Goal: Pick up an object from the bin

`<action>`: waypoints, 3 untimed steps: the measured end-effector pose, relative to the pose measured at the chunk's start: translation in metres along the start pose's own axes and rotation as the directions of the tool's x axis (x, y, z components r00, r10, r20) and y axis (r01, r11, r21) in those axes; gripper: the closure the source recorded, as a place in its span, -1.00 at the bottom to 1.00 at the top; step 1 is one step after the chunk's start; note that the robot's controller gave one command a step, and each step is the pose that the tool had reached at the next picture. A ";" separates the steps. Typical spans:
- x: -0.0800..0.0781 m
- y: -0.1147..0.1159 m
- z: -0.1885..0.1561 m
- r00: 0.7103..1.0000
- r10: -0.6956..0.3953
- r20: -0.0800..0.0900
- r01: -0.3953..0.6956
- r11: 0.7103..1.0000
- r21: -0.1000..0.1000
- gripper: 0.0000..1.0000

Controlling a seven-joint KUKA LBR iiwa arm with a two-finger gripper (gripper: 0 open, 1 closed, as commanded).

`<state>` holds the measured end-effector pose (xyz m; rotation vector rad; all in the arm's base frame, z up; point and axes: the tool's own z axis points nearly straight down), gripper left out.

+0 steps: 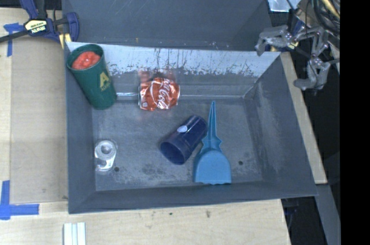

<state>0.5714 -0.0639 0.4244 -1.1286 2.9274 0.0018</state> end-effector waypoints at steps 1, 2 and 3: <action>0.013 0.020 -0.027 0.994 -0.106 0.006 0.106 0.994 0.013 -1.00; 0.016 0.018 -0.009 0.910 -0.414 0.004 0.414 0.910 0.011 -1.00; 0.015 0.017 -0.003 0.875 -0.485 0.001 0.485 0.875 0.007 -1.00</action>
Offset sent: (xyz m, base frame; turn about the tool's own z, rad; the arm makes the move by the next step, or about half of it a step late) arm -0.0285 -0.0059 -0.0394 -0.8763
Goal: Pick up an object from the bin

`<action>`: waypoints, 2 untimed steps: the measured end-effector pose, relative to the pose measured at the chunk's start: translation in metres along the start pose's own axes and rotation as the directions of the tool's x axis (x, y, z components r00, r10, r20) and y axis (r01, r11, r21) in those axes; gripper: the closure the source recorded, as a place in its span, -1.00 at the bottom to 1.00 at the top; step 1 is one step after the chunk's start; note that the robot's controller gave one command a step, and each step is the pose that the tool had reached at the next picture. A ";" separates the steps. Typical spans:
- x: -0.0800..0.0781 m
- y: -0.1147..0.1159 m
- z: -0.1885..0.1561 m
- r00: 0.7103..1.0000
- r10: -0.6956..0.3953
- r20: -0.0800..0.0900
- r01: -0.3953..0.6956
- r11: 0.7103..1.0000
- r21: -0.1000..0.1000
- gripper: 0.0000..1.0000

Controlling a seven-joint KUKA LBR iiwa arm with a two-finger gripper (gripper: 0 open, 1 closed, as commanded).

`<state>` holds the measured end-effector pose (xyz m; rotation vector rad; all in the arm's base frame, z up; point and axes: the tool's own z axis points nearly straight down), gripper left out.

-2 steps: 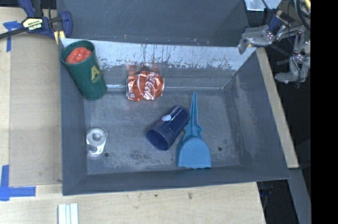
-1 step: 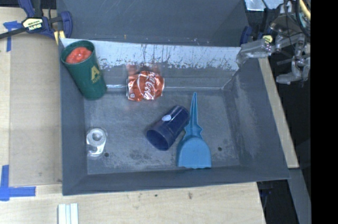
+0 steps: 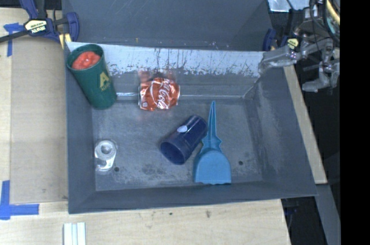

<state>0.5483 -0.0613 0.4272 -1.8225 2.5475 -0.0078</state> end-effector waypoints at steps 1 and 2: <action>-0.027 -0.031 -0.017 0.977 -0.214 0.004 0.213 0.977 0.007 -1.00; 0.001 0.060 -0.044 0.966 -0.259 0.002 0.259 0.966 0.002 1.00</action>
Offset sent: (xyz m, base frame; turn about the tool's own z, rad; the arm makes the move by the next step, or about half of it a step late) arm -0.0584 0.0186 0.0428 -0.2641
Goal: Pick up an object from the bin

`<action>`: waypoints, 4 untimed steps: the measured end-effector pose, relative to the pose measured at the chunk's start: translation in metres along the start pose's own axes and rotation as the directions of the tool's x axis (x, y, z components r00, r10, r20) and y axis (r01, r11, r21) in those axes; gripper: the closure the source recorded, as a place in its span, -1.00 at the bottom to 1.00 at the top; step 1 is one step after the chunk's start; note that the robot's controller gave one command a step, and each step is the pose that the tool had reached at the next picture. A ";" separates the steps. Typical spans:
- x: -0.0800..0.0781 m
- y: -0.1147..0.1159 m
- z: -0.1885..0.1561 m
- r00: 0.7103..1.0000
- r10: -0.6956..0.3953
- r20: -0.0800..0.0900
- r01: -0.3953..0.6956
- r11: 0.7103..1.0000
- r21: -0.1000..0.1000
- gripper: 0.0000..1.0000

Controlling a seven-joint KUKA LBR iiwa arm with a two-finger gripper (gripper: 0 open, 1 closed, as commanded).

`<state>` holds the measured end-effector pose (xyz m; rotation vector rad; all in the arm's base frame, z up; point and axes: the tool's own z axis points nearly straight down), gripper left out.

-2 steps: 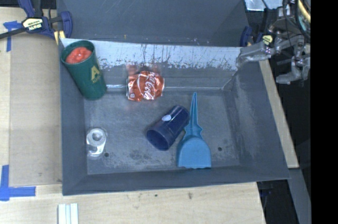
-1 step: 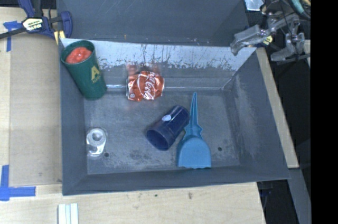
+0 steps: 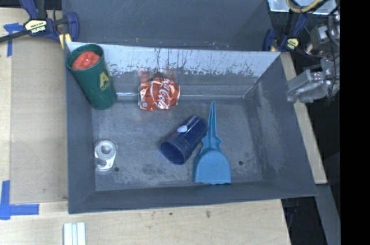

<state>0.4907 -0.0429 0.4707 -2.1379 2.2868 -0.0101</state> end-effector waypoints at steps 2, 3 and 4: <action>-0.003 -0.047 -0.002 0.998 -0.057 0.000 0.057 0.998 0.006 1.00; -0.015 -0.073 0.007 0.969 -0.248 0.001 0.248 0.969 0.004 1.00; 0.002 -0.052 0.008 0.900 -0.437 0.004 0.437 0.900 0.002 1.00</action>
Offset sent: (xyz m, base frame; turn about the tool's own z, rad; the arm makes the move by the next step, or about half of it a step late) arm 0.1166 -0.0010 -0.0007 -0.1415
